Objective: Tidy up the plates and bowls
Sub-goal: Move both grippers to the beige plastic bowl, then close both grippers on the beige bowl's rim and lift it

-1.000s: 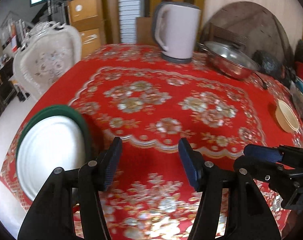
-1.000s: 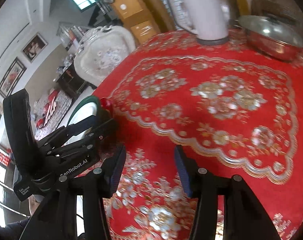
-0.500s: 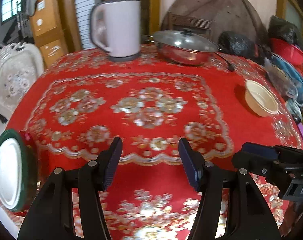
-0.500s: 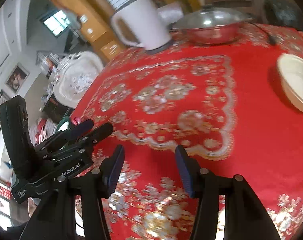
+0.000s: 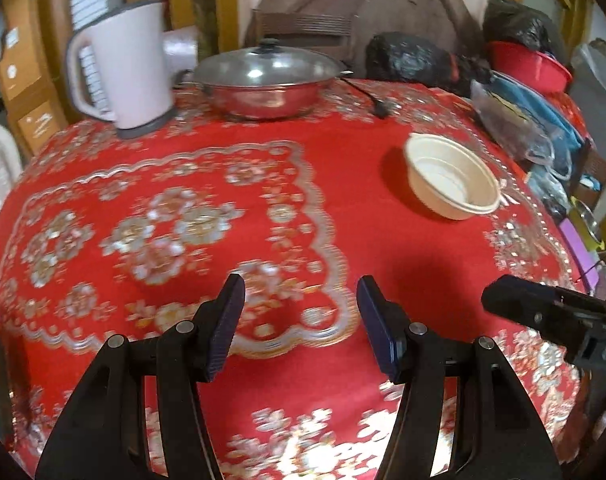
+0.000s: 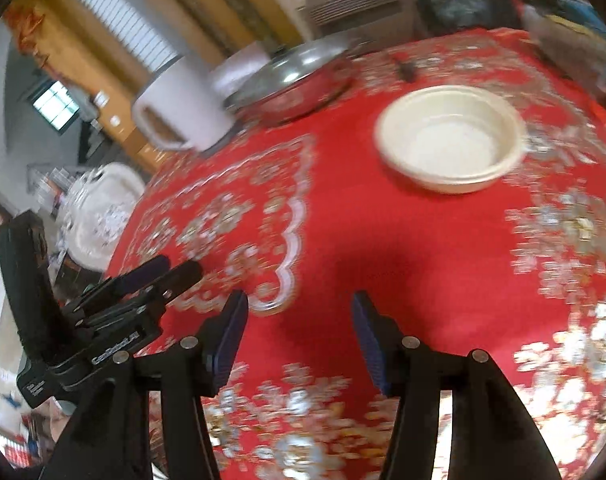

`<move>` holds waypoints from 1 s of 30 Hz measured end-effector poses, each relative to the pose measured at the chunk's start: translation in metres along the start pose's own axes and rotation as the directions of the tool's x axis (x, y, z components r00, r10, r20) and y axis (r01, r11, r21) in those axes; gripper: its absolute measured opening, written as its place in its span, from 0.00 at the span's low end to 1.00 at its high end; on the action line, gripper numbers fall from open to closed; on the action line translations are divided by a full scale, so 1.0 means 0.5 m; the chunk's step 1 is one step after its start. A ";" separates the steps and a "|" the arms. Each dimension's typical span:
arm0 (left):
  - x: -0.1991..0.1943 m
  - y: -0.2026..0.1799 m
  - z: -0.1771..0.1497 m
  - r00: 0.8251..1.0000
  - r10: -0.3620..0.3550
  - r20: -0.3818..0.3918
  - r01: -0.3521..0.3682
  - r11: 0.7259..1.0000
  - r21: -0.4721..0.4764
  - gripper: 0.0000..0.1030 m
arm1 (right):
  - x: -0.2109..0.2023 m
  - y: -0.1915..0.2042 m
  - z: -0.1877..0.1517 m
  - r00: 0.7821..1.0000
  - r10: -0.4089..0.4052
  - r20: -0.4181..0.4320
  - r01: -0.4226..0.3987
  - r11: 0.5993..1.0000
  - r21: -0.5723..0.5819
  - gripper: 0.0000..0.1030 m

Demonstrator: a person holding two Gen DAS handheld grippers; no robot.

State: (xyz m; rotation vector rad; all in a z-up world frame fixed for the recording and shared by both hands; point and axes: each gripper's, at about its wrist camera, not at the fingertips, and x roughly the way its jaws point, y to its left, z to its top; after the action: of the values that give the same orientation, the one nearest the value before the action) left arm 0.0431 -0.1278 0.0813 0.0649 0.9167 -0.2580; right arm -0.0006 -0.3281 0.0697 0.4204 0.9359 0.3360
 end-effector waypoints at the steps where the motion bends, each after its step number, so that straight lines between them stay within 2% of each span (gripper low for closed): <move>1: 0.008 -0.013 0.011 1.000 -0.016 -0.006 0.016 1.000 0.001 0.57 | -0.006 -0.015 0.003 1.000 -0.014 0.009 0.014 1.000 0.017 0.53; 5: 0.038 -0.050 0.045 0.999 -0.047 -0.023 0.047 0.999 0.004 0.57 | -0.035 -0.076 0.027 0.992 -0.109 0.057 0.105 0.992 0.076 0.54; 8: 0.069 -0.076 0.079 0.996 -0.074 -0.040 0.074 0.997 -0.009 0.57 | -0.046 -0.122 0.045 0.983 -0.164 0.088 0.151 0.978 0.145 0.61; 11: 0.101 -0.099 0.111 0.993 -0.107 -0.051 0.105 0.994 -0.031 0.57 | -0.045 -0.159 0.062 0.971 -0.217 0.095 0.197 0.963 0.186 0.61; 19: 0.203 -0.150 0.172 0.984 -0.146 -0.104 0.136 0.986 -0.100 0.57 | 0.007 -0.228 0.138 0.974 -0.209 0.082 0.181 0.949 0.259 0.61; 24: 0.251 -0.170 0.192 0.982 -0.133 -0.130 0.119 0.987 -0.111 0.57 | 0.040 -0.259 0.171 0.977 -0.194 0.091 0.164 0.949 0.270 0.61; 26: 0.268 -0.175 0.197 0.979 -0.142 -0.147 0.124 0.985 -0.123 0.57 | 0.049 -0.270 0.176 0.977 -0.194 0.094 0.163 0.950 0.268 0.57; 27: 0.274 -0.179 0.197 0.977 -0.148 -0.153 0.130 0.984 -0.121 0.57 | 0.054 -0.274 0.177 0.977 -0.193 0.090 0.163 0.949 0.270 0.52; 28: 0.280 -0.185 0.196 0.976 -0.153 -0.153 0.138 0.985 -0.107 0.57 | 0.059 -0.278 0.178 0.978 -0.189 0.088 0.160 0.949 0.270 0.42; 29: 0.284 -0.190 0.195 0.977 -0.153 -0.149 0.140 0.985 -0.096 0.57 | 0.063 -0.279 0.178 0.979 -0.184 0.086 0.155 0.951 0.268 0.38; 30: 0.289 -0.194 0.192 0.977 -0.152 -0.152 0.139 0.986 -0.090 0.54 | 0.067 -0.277 0.176 0.981 -0.176 0.079 0.150 0.953 0.261 0.37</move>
State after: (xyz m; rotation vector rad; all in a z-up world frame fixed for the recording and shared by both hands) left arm 0.1774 -0.2652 0.0305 -0.0564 1.0909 -0.3562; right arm 0.1041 -0.4511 0.0248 0.5857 0.9102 0.0413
